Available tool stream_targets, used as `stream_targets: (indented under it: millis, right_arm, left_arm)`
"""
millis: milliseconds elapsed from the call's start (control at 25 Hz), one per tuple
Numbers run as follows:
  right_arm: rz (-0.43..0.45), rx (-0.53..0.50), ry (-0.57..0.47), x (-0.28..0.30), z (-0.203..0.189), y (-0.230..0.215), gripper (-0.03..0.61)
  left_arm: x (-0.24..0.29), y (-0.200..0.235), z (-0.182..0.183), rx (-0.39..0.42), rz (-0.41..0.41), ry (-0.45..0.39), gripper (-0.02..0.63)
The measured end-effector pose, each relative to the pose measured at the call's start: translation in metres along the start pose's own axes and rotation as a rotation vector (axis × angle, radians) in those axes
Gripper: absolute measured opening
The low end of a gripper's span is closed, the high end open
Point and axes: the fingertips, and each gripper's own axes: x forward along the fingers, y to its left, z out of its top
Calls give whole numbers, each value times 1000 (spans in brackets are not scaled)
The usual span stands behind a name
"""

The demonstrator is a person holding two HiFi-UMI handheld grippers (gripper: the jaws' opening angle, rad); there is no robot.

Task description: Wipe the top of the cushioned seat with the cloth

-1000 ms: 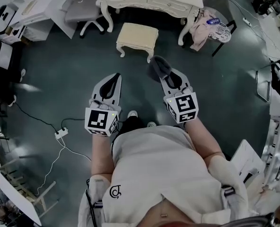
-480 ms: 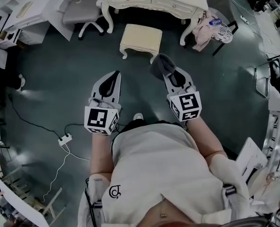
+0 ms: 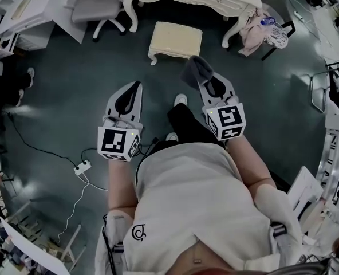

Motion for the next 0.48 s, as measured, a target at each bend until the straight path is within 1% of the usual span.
stream_targets:
  millis: [200, 360, 480]
  right_arm:
    - [25, 15, 9, 59, -4, -20, 76]
    - [39, 12, 21, 123, 2, -58, 77]
    - [37, 32, 27, 175, 10, -88, 77]
  left_arm:
    - [49, 32, -9, 2, 12, 30, 12]
    - [107, 59, -9, 34, -3, 66, 12]
    - [152, 94, -6, 8, -1, 70, 12]
